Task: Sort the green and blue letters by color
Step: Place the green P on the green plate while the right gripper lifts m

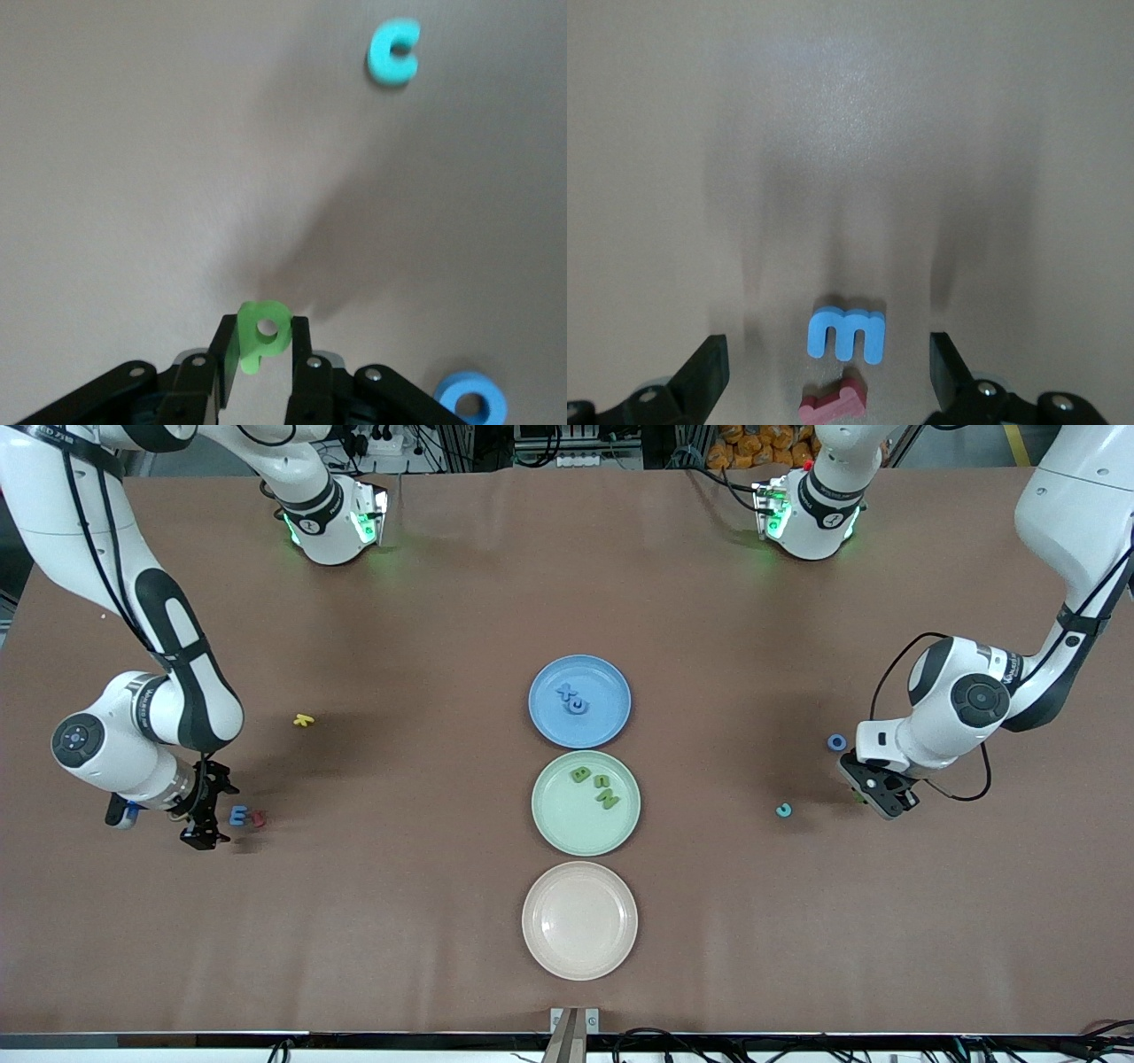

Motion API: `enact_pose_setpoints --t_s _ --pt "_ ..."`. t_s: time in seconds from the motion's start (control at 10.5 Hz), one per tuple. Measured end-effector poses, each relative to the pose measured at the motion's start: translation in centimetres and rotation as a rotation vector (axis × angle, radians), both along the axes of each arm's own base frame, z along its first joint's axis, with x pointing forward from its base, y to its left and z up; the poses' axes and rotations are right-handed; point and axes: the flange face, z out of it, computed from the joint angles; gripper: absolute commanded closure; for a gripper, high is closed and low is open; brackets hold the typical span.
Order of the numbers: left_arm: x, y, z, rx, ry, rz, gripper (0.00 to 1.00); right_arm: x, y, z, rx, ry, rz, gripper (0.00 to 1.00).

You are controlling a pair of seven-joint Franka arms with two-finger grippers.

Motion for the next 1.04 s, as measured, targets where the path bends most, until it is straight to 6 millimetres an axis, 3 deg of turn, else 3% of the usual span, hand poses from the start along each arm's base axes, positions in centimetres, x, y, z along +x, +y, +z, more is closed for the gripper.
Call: enact_pose_setpoints --t_s 0.28,0.38,0.47,0.66,0.76,1.04 --pt "1.4 -6.3 4.2 -0.065 0.027 0.086 0.82 0.0 -0.1 -0.9 -0.005 -0.010 -0.001 0.00" --pt "1.6 -9.0 5.7 -0.089 0.040 0.128 0.82 0.1 -0.2 -1.0 -0.008 -0.021 -0.002 0.26" --pt "1.6 -12.2 6.9 -0.101 0.046 0.168 0.82 0.1 -0.2 -1.3 -0.011 -0.030 -0.003 0.44" --pt "0.8 -19.8 8.7 -0.121 0.046 0.256 0.81 0.1 -0.1 -1.8 -0.014 -0.040 0.000 0.65" --pt "0.2 -23.6 9.3 -0.149 0.055 0.311 0.81 0.1 0.0 -1.8 -0.015 -0.043 0.003 0.73" --pt "-0.6 -32.1 9.7 -0.236 0.090 0.449 0.81 0.3 0.4 -1.7 -0.020 -0.057 0.038 0.77"
